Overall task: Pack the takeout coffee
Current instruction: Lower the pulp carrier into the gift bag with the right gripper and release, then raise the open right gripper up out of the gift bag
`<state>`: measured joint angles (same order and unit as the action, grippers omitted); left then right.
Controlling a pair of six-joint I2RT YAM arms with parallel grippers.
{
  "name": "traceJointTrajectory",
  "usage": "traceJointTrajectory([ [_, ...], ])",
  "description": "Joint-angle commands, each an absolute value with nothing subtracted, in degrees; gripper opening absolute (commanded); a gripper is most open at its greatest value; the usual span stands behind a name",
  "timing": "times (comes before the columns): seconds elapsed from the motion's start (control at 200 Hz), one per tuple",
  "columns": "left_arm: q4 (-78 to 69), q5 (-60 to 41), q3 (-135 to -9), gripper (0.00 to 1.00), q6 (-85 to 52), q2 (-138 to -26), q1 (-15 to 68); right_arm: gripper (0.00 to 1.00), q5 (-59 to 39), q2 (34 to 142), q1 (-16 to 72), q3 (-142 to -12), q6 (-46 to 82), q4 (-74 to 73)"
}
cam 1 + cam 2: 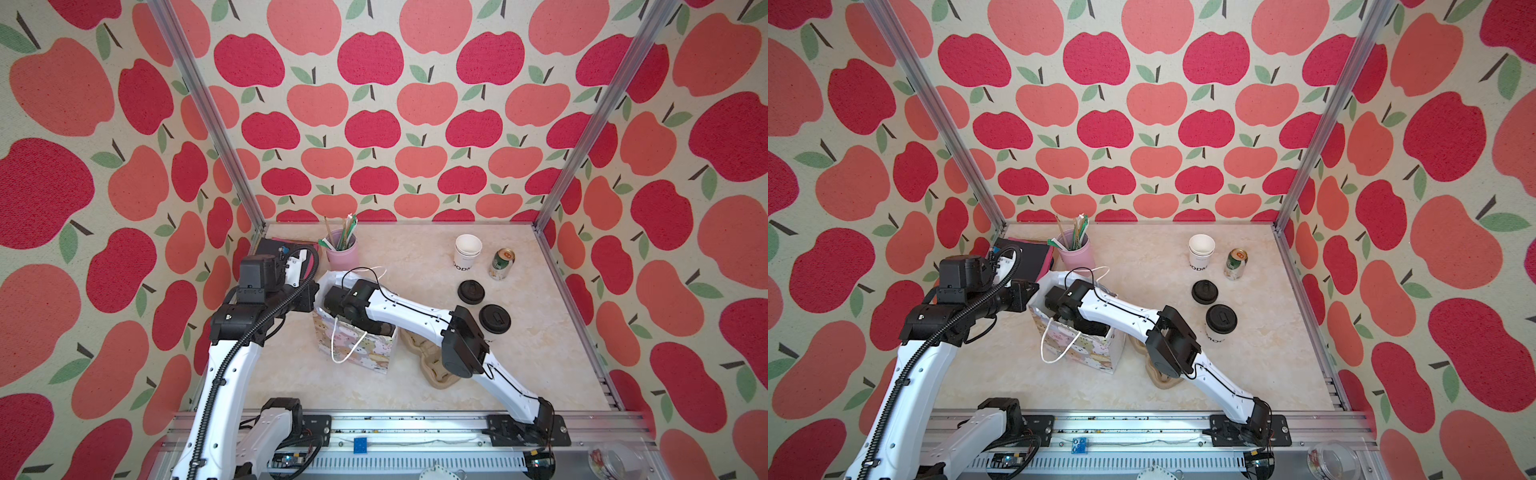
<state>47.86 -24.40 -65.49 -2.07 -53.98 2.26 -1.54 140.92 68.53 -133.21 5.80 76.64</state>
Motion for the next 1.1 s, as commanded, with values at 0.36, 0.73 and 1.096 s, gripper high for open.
traceJointTrajectory([
  [0.36, 46.93, -22.83, -64.23, 0.0, -1.98, -52.58, 1.93, 0.59, -0.78, 134.92, 68.55, -138.97, 7.55, 79.1],
  [0.73, 46.93, -22.41, -63.39, 0.0, -2.2, -51.5, 1.92, 0.71, 0.35, 131.61, 68.55, -142.62, 8.26, 78.87],
  [1.096, 47.35, -21.93, -63.02, 0.0, -2.11, -51.23, 1.93, 0.79, 1.21, 126.96, 68.55, -142.96, 8.05, 75.4],
])
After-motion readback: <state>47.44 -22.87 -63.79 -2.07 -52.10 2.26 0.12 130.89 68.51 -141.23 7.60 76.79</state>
